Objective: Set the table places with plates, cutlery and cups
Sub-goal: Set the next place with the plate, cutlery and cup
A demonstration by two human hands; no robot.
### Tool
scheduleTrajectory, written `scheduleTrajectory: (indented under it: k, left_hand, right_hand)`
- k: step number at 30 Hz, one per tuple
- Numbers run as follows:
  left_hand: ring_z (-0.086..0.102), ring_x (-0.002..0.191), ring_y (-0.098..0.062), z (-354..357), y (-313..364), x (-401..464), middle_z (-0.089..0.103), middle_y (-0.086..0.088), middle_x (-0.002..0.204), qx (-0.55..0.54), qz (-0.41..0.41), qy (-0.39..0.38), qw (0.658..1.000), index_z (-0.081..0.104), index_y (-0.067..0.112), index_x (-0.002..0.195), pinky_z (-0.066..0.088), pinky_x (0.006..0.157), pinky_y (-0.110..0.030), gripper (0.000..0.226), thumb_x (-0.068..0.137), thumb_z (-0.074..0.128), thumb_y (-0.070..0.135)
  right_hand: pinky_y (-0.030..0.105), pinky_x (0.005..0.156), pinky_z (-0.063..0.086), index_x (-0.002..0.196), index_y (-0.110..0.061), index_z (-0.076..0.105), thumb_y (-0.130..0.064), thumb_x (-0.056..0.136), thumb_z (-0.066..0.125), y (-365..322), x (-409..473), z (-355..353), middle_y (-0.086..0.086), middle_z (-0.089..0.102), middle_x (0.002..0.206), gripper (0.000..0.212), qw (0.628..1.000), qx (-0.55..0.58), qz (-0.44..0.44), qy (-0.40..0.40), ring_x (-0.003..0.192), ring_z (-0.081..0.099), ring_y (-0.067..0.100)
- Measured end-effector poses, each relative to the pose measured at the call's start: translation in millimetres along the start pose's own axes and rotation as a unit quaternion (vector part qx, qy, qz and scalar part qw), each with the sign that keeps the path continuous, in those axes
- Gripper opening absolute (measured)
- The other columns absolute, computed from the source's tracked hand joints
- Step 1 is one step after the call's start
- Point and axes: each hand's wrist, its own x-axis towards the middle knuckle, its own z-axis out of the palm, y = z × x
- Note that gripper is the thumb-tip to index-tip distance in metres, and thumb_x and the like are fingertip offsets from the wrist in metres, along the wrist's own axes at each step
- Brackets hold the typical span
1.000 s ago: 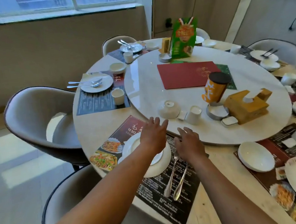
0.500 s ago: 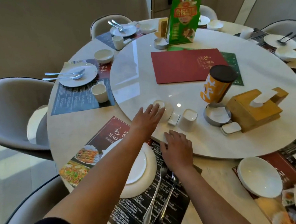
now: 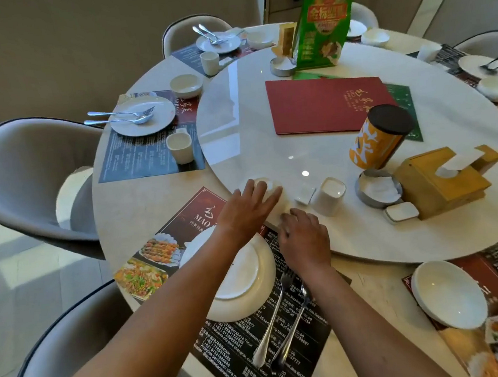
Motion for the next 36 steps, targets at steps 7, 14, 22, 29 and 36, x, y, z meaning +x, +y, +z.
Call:
scheduleTrajectory:
  k: [7,14,22,29,36]
  left_hand:
    - [0.063,0.089,-0.032,-27,-32,-13,0.062,-0.011,0.108,-0.204,-0.234,0.05,0.949,0.051,0.017,0.135,0.053,0.059,-0.041,0.047,0.09,0.062,0.009]
    - [0.062,0.102,-0.033,-16,-71,-30,0.063,-0.014,0.116,-0.47,-0.622,0.026,0.626,0.046,0.018,0.122,0.05,0.073,-0.04,0.03,0.096,0.048,0.004]
    - [0.062,0.103,-0.035,22,-79,-38,0.062,-0.017,0.121,-0.555,-0.681,-0.021,0.476,0.054,0.013,0.128,0.061,0.082,-0.047,0.041,0.089,0.055,0.0]
    - [0.066,0.099,-0.036,24,-80,-39,0.068,-0.019,0.112,-0.497,-0.693,-0.06,0.518,0.061,0.005,0.12,0.06,0.083,-0.044,0.03,0.089,0.061,0.007]
    - [0.065,0.1,-0.035,21,-80,-41,0.067,-0.018,0.114,-0.474,-0.68,-0.089,0.552,0.062,0.007,0.121,0.059,0.087,-0.043,0.031,0.09,0.06,0.008]
  right_hand:
    - [0.042,0.094,0.046,0.124,-0.017,0.064,-0.031,0.101,0.042,-35,23,-6,0.001,0.058,0.133,0.034,0.998,0.005,-0.053,-0.044,0.119,0.052,0.027]
    - [0.038,0.08,0.048,0.108,-0.015,0.064,-0.022,0.094,0.047,-51,30,8,0.0,0.062,0.113,0.023,0.998,-0.002,-0.055,-0.038,0.104,0.057,0.027]
    - [0.041,0.1,0.046,0.134,-0.019,0.057,-0.02,0.095,0.048,-46,27,18,-0.002,0.054,0.143,0.041,0.998,0.004,-0.055,-0.034,0.129,0.049,0.024]
    - [0.041,0.108,0.041,0.143,-0.018,0.049,-0.02,0.093,0.05,-44,24,22,0.0,0.047,0.151,0.05,0.997,0.001,-0.062,-0.043,0.136,0.043,0.026]
    - [0.041,0.107,0.042,0.142,-0.019,0.048,-0.019,0.091,0.051,-43,25,20,-0.002,0.046,0.149,0.052,0.996,0.002,-0.067,-0.057,0.133,0.043,0.025]
